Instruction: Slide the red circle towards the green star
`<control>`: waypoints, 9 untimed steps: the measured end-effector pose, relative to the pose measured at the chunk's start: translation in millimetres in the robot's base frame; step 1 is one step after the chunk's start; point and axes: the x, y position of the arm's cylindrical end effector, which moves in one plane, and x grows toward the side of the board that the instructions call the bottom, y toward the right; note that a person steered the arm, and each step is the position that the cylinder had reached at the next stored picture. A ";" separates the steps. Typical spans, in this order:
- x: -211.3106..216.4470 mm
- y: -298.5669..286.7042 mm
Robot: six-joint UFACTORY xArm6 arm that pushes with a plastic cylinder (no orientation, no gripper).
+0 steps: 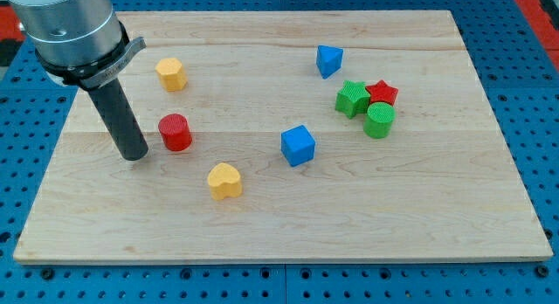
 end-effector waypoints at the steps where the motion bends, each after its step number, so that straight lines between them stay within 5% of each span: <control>1: 0.0 13.6; 3: -6.0 30.0; 6: -13.0 -32.9; 9: -12.1 -7.3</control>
